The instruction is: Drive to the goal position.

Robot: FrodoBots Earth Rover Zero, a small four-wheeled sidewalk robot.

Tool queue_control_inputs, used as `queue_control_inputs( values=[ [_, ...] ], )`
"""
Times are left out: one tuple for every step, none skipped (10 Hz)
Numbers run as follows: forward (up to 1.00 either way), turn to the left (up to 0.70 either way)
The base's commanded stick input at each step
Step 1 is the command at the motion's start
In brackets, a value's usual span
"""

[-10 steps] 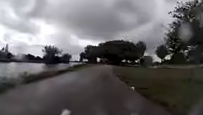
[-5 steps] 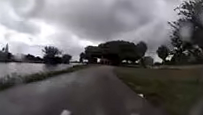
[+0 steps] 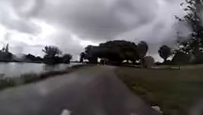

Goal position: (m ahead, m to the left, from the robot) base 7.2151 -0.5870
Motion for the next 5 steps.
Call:
queue_control_inputs(
  values=[
    [1.0, 0.0],
    [1.0, 0.0],
    [1.0, 0.0],
    [1.0, 0.0],
    [1.0, 0.0]
  ],
)
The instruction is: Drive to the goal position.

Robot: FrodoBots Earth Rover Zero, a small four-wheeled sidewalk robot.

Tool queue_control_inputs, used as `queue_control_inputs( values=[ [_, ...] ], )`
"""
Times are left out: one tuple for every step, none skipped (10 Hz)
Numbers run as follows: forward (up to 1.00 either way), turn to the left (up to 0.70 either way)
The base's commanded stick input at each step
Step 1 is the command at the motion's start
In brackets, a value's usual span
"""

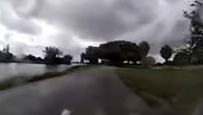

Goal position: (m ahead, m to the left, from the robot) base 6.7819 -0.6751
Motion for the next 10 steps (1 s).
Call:
queue_control_inputs(
  values=[
    [1.0, 0.0],
    [1.0, 0.0],
    [1.0, 0.0],
    [1.0, 0.0],
    [1.0, 0.0],
    [1.0, 0.0],
    [1.0, 0.0],
    [1.0, 0.0],
    [1.0, 0.0],
    [1.0, 0.0]
  ],
)
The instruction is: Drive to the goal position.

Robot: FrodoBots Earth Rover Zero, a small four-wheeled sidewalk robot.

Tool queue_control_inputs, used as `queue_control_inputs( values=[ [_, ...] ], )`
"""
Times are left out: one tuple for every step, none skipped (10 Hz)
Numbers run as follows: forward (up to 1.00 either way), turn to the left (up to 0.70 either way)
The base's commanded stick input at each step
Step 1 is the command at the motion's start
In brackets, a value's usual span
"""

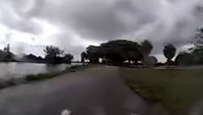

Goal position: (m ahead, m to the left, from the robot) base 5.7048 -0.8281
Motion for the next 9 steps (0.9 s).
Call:
queue_control_inputs(
  values=[
    [1.0, 0.0],
    [1.0, 0.0],
    [1.0, 0.0],
    [1.0, 0.0],
    [1.0, 0.0],
    [1.0, 0.0],
    [1.0, 0.0],
    [1.0, 0.0],
    [1.0, 0.0]
  ],
)
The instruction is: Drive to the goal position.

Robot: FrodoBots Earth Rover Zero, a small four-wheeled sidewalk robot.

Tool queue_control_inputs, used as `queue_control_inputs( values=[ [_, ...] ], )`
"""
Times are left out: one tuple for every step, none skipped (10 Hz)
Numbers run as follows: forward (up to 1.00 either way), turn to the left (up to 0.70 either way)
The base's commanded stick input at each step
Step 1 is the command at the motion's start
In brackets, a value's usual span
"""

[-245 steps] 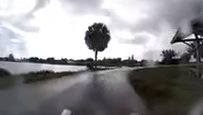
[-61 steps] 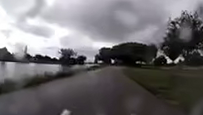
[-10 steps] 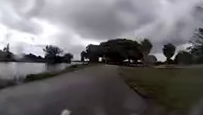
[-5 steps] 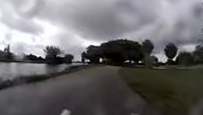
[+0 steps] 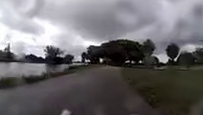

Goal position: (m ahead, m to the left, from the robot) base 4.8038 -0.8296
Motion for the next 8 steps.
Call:
queue_control_inputs(
  values=[
    [1.0, -0.29],
    [1.0, -0.32],
    [1.0, -0.21],
    [1.0, -0.09],
    [1.0, 0.0],
    [1.0, 0.0],
    [1.0, 0.0],
    [1.0, 0.0]
  ],
)
